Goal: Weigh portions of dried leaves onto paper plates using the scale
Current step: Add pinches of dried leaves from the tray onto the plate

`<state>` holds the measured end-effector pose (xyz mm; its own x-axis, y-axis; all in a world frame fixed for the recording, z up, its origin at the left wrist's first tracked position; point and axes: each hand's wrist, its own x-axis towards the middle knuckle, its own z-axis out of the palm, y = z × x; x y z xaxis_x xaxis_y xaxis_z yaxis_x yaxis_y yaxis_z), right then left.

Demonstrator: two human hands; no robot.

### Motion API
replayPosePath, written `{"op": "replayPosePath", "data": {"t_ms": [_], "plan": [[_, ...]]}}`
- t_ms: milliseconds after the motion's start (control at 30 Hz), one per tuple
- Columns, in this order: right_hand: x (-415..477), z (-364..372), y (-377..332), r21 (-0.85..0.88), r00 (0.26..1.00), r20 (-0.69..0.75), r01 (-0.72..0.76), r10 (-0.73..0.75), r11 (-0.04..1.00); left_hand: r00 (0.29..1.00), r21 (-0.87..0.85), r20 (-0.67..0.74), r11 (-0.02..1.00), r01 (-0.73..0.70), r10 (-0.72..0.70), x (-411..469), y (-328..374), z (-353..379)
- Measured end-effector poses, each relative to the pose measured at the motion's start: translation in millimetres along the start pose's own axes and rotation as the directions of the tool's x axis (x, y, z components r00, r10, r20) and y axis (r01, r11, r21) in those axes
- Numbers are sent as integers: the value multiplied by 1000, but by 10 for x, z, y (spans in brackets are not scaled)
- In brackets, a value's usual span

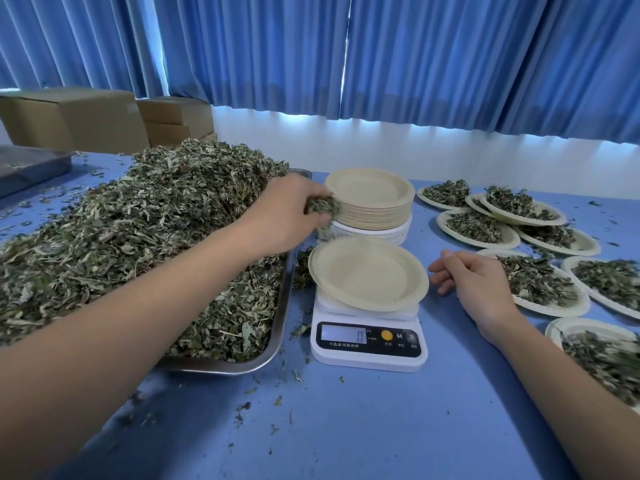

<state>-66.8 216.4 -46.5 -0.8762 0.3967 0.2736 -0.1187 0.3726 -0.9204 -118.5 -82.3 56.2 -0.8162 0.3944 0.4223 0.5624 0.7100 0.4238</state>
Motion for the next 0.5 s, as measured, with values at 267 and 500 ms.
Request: {"op": "replayPosePath", "data": {"t_ms": [267,500], "plan": [[14,-18,23,4,999,32,0,0,1000,925,-364,369,930,51,94,15,162,24],[3,-18,7,-7,999,46,-3,3,1000,909,254,324,949,184,-263,63,-305,-198]]}}
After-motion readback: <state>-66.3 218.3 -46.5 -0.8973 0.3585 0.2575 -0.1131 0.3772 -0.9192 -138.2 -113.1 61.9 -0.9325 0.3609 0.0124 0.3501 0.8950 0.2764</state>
